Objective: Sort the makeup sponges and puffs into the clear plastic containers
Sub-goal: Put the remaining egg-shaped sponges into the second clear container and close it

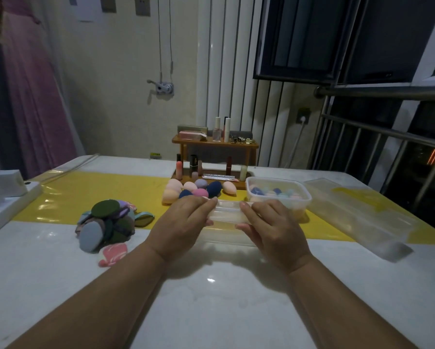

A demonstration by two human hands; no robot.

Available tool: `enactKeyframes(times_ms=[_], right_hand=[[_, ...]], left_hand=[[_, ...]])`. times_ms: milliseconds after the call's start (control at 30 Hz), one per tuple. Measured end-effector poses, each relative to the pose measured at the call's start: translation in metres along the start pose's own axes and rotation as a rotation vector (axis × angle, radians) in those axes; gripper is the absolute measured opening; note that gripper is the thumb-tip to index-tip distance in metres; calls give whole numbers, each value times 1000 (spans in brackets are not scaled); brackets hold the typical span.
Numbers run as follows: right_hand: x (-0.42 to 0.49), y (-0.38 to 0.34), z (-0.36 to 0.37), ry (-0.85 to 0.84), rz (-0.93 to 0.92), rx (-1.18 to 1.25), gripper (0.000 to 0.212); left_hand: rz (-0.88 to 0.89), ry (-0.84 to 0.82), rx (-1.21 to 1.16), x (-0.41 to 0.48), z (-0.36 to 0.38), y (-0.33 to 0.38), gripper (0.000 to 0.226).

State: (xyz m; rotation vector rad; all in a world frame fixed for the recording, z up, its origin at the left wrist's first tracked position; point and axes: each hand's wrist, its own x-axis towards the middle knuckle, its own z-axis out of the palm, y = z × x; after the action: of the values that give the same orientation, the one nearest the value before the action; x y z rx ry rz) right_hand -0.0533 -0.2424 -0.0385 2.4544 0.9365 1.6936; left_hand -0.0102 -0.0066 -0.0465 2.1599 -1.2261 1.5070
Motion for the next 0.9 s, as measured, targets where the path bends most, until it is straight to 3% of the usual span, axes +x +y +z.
enactKeyframes(times_ms=[100, 267, 367, 467, 533, 600, 700, 833, 900], right_hand=[[3, -4, -1, 36, -13, 16, 33], [5, -13, 3, 53, 41, 90, 34], [6, -12, -1, 71, 99, 142, 36], [11, -15, -8, 118, 209, 210, 40], [17, -14, -12, 142, 268, 244, 42], [25, -11, -13, 157, 325, 289, 41], [33, -13, -12, 219, 523, 364, 36], [29, -9, -10, 218, 592, 385, 13], [29, -2, -11, 141, 623, 367, 14]], left_hand=[[-63, 45, -76, -3, 2, 0, 29], [-195, 30, -183, -4, 1, 3, 35], [-507, 68, -411, -3, -9, 10, 43], [-933, 257, -777, 3, -10, 11, 13], [-1159, 330, -895, 6, -9, 9, 12], [-1180, 297, -845, 4, -9, 8, 21], [-1053, 98, -790, 1, -6, 8, 21], [-1190, 30, -995, 0, 5, 4, 22], [-1197, -38, -1113, 3, 7, 4, 28]])
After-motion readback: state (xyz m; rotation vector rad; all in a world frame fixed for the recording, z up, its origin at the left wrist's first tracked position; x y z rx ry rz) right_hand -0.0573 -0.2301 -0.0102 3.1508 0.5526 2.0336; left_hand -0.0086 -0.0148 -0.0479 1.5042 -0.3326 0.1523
